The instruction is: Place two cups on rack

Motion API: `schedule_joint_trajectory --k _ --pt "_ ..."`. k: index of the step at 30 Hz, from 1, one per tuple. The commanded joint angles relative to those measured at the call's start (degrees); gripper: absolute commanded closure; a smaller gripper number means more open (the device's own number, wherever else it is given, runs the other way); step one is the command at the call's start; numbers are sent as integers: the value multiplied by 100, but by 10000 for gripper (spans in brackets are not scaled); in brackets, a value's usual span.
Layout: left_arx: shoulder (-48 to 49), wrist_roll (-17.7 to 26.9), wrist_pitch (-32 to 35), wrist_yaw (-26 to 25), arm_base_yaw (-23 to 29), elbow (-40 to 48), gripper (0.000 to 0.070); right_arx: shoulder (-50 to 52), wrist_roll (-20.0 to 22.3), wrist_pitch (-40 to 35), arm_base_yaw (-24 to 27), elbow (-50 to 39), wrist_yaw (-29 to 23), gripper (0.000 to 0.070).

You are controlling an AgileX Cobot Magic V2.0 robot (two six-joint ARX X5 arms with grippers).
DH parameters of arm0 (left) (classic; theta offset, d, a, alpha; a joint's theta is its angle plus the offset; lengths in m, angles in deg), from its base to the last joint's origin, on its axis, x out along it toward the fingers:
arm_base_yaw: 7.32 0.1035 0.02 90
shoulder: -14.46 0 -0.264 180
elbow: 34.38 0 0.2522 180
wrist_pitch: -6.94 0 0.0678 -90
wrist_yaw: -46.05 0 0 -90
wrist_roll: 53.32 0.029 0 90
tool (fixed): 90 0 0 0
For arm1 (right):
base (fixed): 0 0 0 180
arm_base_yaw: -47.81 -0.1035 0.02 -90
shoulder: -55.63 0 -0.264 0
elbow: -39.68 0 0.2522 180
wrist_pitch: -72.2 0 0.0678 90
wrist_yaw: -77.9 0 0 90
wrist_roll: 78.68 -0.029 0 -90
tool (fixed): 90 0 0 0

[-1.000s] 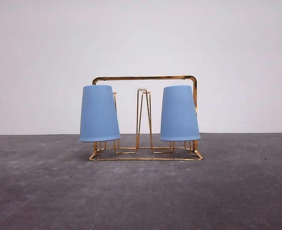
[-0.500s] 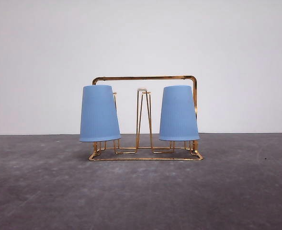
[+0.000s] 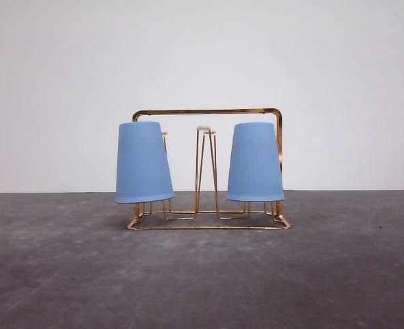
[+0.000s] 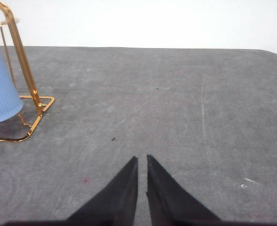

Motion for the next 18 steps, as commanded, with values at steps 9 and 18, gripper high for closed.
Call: schedule_joint_trajectory --k 9,18 --pt "11 57 -16 4 0 85 700 0 22 -61 2 -24 -16 668" --pt "11 57 -16 4 0 85 700 0 22 -61 2 -24 -16 668"
